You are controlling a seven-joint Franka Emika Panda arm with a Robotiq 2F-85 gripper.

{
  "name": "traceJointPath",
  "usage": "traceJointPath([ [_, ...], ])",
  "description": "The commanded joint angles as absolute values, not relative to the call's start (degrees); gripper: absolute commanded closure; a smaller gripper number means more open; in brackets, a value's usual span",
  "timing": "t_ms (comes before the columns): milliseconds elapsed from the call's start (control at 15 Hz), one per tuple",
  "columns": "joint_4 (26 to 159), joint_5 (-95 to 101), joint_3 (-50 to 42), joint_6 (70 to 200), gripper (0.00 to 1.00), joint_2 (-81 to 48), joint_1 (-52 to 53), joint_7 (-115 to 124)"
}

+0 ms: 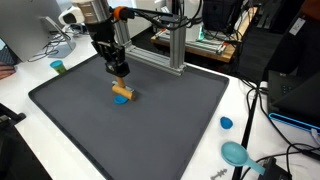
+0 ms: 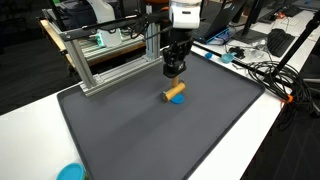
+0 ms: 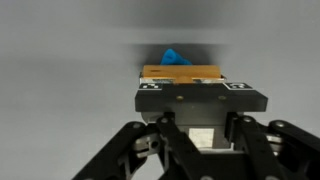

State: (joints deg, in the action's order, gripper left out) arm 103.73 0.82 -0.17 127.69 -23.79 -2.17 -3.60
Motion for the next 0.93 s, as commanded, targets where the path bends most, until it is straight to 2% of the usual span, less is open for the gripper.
traceJointPath([
  [0, 103.1, 2.5, -1.5, 122.1, 0.78, -26.2, -1.7, -2.1],
  [867, 101.1, 3.0, -1.7, 118.0, 0.78, -27.9, -1.6, -1.7],
])
